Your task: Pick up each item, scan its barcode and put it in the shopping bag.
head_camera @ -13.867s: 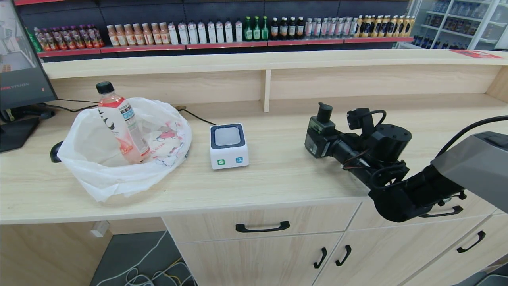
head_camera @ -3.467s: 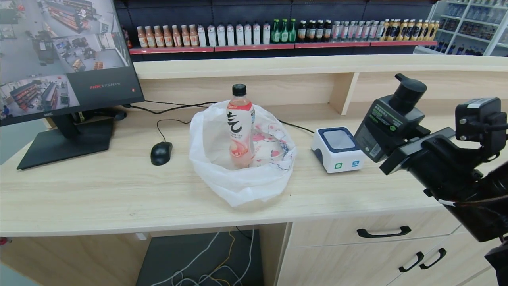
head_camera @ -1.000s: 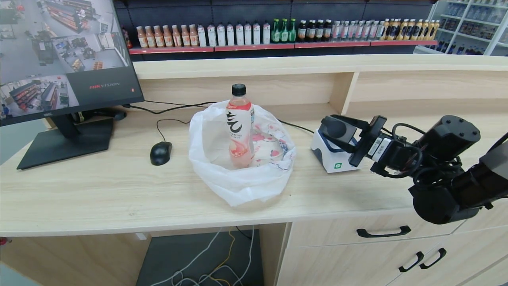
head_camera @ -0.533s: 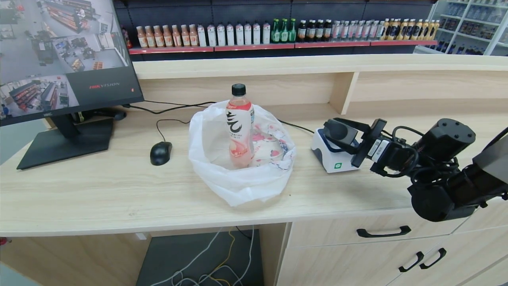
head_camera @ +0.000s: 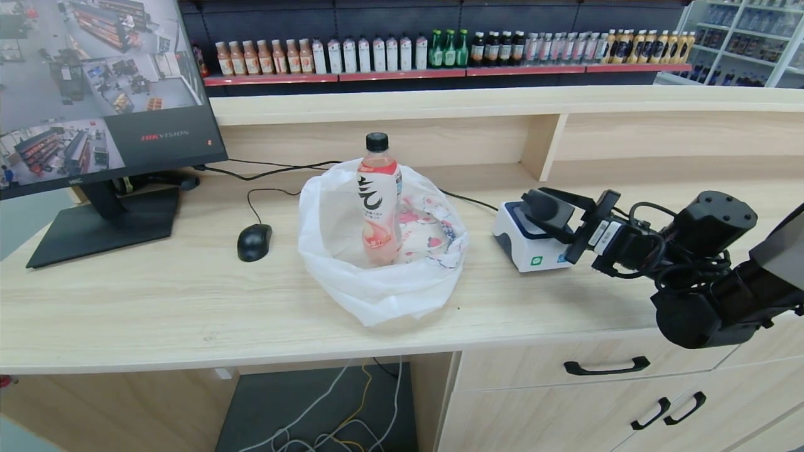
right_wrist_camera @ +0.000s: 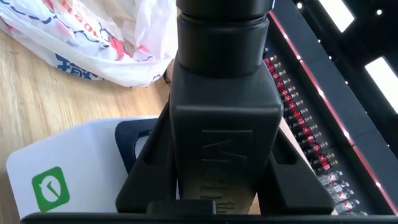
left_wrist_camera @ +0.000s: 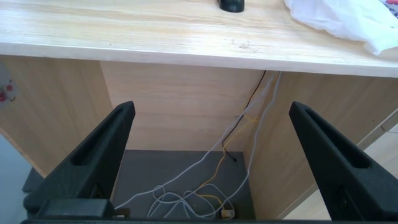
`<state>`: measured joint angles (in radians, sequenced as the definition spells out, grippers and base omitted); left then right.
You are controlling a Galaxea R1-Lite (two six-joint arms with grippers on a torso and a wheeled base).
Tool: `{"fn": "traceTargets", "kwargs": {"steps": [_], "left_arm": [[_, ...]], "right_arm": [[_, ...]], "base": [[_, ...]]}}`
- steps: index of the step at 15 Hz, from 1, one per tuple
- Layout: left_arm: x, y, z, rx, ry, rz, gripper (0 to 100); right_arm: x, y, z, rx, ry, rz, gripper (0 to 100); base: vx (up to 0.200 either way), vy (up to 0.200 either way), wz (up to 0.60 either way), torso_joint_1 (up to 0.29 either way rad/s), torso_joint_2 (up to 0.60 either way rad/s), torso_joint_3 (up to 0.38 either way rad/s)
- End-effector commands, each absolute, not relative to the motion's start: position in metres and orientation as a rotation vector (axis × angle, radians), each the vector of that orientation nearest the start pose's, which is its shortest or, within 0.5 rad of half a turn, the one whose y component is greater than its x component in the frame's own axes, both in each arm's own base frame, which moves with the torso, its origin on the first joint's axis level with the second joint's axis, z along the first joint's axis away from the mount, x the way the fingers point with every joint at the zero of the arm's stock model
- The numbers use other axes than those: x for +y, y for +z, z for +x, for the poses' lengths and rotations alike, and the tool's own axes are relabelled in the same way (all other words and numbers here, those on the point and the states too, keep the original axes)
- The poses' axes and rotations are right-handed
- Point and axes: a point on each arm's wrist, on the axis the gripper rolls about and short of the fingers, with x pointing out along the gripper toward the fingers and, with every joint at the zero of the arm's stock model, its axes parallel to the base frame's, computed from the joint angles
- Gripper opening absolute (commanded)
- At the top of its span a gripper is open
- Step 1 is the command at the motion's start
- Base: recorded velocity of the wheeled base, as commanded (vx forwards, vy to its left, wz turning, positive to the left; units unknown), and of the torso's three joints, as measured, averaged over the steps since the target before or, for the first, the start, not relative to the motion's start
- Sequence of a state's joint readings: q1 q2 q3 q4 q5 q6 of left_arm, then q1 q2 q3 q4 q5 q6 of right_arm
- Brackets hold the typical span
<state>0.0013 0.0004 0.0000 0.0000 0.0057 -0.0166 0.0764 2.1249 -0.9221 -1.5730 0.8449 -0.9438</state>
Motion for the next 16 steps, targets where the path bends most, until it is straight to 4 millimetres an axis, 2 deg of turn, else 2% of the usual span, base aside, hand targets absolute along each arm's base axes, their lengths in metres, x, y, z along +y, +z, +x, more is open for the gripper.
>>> {"fn": "traceTargets", "kwargs": {"steps": [1, 11, 16], "left_arm": [[0.0001, 0.0755, -0.0228, 0.0, 0.008, -0.017, 100], [0.0001, 0.0755, -0.0228, 0.0, 0.008, -0.017, 100], [0.0001, 0.0755, -0.0228, 0.0, 0.008, -0.017, 100]], "right_arm": [[0.046, 0.1506, 0.3784, -0.757, 0.686, -1.004, 0], [0.0457, 0.1494, 0.3754, -0.747, 0.689, -1.002, 0], [0.0448, 0.1574, 0.3716, -0.76, 0.681, -0.999, 0]], "base": [[0.0, 0.0, 0.0, 0.0, 0.0, 0.0], [0.0, 0.0, 0.0, 0.0, 0.0, 0.0], [0.0, 0.0, 0.0, 0.0, 0.0, 0.0]]}}
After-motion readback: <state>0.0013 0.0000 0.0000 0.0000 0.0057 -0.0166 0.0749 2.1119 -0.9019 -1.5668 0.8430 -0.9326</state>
